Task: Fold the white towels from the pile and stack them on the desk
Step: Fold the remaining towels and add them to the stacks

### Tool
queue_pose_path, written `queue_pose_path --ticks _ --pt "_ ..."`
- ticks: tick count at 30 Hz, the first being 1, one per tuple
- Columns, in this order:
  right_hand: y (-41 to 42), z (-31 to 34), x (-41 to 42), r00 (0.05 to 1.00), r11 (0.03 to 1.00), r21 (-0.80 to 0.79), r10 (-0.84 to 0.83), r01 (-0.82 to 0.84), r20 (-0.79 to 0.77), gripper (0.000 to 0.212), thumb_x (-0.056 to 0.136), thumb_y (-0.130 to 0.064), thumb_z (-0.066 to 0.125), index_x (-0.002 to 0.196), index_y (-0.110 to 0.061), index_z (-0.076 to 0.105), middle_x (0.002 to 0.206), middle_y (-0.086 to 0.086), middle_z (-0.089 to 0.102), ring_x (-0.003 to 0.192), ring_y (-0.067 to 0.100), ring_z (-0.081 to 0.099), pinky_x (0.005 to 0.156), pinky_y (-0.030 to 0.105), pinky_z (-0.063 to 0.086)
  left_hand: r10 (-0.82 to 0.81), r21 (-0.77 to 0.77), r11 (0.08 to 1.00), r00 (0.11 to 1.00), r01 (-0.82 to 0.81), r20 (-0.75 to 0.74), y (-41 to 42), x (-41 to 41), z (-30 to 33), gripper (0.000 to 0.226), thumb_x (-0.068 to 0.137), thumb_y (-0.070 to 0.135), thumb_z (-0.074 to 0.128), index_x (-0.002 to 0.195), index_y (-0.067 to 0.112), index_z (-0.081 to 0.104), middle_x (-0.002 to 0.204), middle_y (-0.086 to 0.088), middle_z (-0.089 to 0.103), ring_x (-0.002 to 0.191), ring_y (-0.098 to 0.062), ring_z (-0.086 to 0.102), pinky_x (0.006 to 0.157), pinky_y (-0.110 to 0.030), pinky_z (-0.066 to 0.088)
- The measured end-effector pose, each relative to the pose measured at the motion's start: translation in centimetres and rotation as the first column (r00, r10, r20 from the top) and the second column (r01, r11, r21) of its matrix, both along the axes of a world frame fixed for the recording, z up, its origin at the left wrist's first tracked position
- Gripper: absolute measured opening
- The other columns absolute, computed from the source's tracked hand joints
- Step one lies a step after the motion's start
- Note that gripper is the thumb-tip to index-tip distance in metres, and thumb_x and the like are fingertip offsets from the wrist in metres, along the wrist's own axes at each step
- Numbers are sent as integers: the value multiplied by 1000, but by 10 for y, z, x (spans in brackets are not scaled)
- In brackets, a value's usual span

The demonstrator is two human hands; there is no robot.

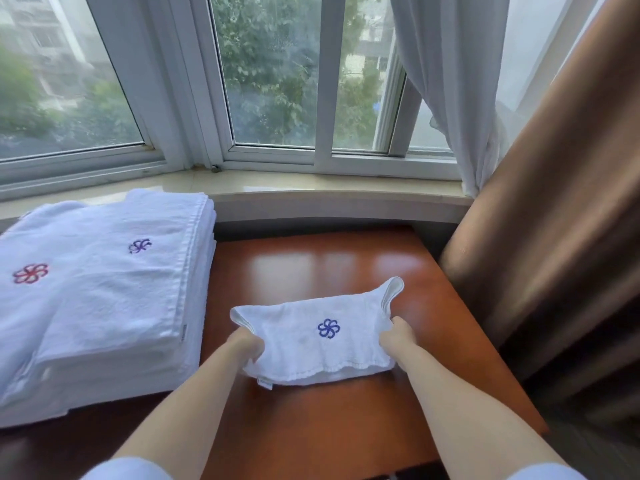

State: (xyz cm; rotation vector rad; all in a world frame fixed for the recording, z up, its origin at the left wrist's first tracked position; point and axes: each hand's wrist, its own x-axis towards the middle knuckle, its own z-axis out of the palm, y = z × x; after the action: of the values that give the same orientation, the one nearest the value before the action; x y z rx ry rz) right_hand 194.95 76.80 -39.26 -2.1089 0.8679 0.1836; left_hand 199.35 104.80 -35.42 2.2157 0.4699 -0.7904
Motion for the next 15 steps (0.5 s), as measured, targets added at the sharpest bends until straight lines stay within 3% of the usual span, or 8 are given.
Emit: queue_pose_path --ticks 2,6,8,10,12,15 --pt "10 1 -6 999 1000 -13 -13 13 35 2 87 -12 48 85 -13 47 80 -1 52 83 26 55 71 31 43 28 -18 999 999 -28 -18 5 -3 5 37 88 -3 40 121 4 54 100 -12 59 109 -34 59 58 -31 50" --pt "23 13 -13 996 1000 20 -4 2 89 11 88 -15 47 97 -9 49 92 6 57 88 29 58 76 34 46 5 -69 998 999 -2 39 7 -14 13 36 90 5 45 125 6 54 121 -15 61 113 -32 58 88 -34 50" --pt "27 23 -9 990 999 41 18 -24 141 12 88 -16 48 98 -8 49 92 7 58 85 28 57 72 32 44 47 -172 985 996 -34 73 1 -19 20 28 90 9 45 115 7 58 106 -12 65 94 -28 63 71 -27 52" --pt "31 36 -3 980 997 56 33 -45 194 13 88 -19 50 97 -9 49 91 6 59 83 28 57 70 31 43 155 -290 950 981 -117 112 -8 -23 30 18 89 9 47 102 7 60 88 -7 63 71 -20 60 50 -20 44" --pt "38 49 4 970 993 77 75 -95 230 10 87 -19 49 94 -13 48 89 3 58 85 28 57 72 32 43 281 -380 904 941 -194 187 -15 -26 40 17 88 7 49 100 4 61 89 -9 60 69 -18 57 50 -21 42" --pt "52 66 10 948 977 134 121 -166 295 9 89 -23 47 96 -16 47 93 5 59 88 28 57 78 35 46 412 -440 856 873 -271 262 -20 -27 58 13 90 4 44 89 3 57 89 -12 53 74 -25 59 60 -28 53"
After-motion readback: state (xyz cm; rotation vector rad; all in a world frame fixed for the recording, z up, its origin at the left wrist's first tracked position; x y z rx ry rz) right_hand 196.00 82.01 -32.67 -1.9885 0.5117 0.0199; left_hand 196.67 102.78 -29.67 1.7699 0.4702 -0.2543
